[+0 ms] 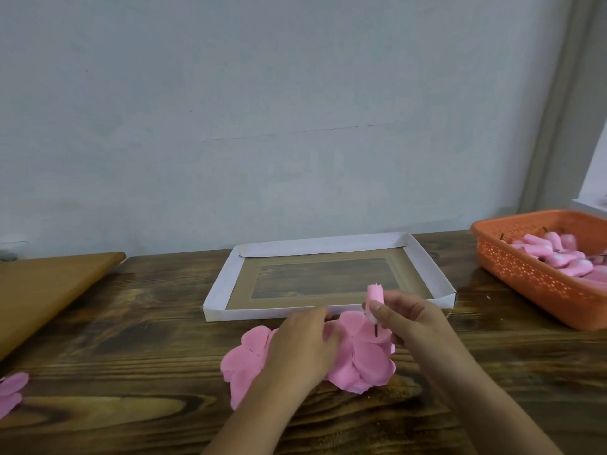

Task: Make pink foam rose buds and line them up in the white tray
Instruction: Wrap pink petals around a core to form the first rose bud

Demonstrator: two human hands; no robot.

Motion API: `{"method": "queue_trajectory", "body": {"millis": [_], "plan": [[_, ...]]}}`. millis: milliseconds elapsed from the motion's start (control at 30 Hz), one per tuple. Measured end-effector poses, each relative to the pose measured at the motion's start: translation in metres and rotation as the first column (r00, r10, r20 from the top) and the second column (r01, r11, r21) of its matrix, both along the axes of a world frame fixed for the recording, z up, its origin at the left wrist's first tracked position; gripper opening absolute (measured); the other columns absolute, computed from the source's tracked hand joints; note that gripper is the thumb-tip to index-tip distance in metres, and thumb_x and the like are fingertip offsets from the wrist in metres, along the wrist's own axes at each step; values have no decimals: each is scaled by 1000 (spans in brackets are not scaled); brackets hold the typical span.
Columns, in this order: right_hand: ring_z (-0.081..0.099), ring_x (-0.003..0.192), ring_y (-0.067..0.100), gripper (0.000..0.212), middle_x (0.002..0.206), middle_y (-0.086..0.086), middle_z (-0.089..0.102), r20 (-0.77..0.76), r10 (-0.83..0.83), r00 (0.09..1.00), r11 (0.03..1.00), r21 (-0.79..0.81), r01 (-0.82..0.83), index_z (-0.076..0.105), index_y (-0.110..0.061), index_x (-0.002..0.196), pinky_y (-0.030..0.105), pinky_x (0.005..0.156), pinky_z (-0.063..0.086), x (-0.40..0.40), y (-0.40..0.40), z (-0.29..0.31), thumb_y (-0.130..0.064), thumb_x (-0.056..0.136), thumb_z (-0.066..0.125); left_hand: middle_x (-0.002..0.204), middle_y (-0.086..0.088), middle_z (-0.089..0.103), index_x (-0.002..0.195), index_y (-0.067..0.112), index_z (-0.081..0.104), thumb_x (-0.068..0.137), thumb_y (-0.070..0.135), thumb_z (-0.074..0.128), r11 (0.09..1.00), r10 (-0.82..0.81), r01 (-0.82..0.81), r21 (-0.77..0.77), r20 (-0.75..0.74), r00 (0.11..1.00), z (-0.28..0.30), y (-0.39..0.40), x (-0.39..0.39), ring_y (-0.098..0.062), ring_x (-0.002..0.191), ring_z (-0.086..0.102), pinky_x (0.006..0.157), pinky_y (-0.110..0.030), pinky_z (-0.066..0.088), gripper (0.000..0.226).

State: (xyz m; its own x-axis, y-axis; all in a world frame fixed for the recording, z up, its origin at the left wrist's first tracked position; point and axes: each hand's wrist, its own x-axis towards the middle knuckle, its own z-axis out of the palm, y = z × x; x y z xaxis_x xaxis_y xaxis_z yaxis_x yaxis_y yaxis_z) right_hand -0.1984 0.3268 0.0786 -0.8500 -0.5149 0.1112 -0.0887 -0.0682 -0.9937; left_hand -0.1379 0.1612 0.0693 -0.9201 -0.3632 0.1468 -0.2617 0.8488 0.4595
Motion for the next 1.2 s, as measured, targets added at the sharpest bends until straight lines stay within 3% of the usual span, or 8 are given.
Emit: {"method": "queue_trajectory", "body": {"millis": [133, 333, 633, 733, 800, 900, 967, 1200], "plan": [[71, 74, 9, 23, 86, -1, 78, 4, -20, 1000, 1000, -11, 20, 79, -27, 88, 31, 68, 55, -4, -2, -4, -44, 76, 69, 132, -1, 65, 141, 24, 53, 104, 40, 50, 998, 42, -35, -52, 130, 991, -6, 4, -14, -17, 115, 63, 88, -26, 44, 40], [73, 79, 13, 12, 87, 0, 78, 6, -48, 999, 999, 10, 48, 78, -20, 93, 30, 68, 57, -5, -5, -9, -26, 91, 68, 122, 8, 66, 135, 31, 56, 99, 45, 55, 997, 26, -34, -74, -108, 994, -19, 2, 8, -14, 109, 61, 85, -27, 44, 39], [74, 84, 14, 13, 90, -3, 78, -1, -52, 999, 998, 30, 52, 77, -18, 97, 36, 75, 59, -6, -6, -10, -25, 92, 67, 128, 12, 68, 139, 39, 56, 96, 42, 60, 985, 105, -120, -125, -126, 987, -29, -3, -3, -8, 108, 63, 79, -19, 35, 43], [74, 84, 13, 13, 89, -4, 78, -10, -43, 999, 999, 30, 44, 77, -19, 96, 30, 70, 59, -6, -6, -10, -26, 92, 67, 130, 11, 63, 140, 32, 56, 97, 30, 64, 998, 60, -54, 37, -174, 983, -34, -4, -6, -6, 115, 58, 85, -8, 39, 44], [73, 83, 11, 13, 89, -4, 78, -9, -37, 999, 999, 26, 38, 77, -19, 97, 25, 66, 56, -6, -6, -11, -26, 93, 67, 116, 18, 61, 134, 31, 59, 94, 20, 68, 985, 21, 25, 172, -259, 966, -37, -1, -4, -1, 103, 57, 78, 0, 39, 43], [73, 80, 8, 13, 88, -4, 78, -2, -35, 999, 999, 13, 35, 77, -18, 96, 19, 61, 54, -6, -6, -12, -25, 92, 67, 83, 21, 61, 98, 36, 67, 89, 17, 73, 973, 62, 8, 231, -297, 953, -38, 4, 0, 1, 77, 59, 70, -7, 45, 22], [73, 79, 8, 12, 88, -4, 78, 12, -28, 1000, 1000, -7, 28, 77, -18, 95, 17, 60, 53, -7, -7, -12, -24, 92, 67, 76, 16, 64, 80, 35, 67, 89, 18, 74, 967, 64, 13, 254, -292, 954, -38, 6, 1, -3, 74, 62, 69, -17, 52, 21], [74, 82, 12, 12, 87, -2, 78, 12, -31, 999, 1000, 5, 31, 78, -22, 93, 18, 62, 54, -8, -8, -16, -25, 94, 66, 75, 13, 66, 83, 34, 60, 97, 24, 63, 917, 119, 18, 398, -318, 941, -27, 9, 7, 11, 82, 60, 66, -5, 46, 17]]}}
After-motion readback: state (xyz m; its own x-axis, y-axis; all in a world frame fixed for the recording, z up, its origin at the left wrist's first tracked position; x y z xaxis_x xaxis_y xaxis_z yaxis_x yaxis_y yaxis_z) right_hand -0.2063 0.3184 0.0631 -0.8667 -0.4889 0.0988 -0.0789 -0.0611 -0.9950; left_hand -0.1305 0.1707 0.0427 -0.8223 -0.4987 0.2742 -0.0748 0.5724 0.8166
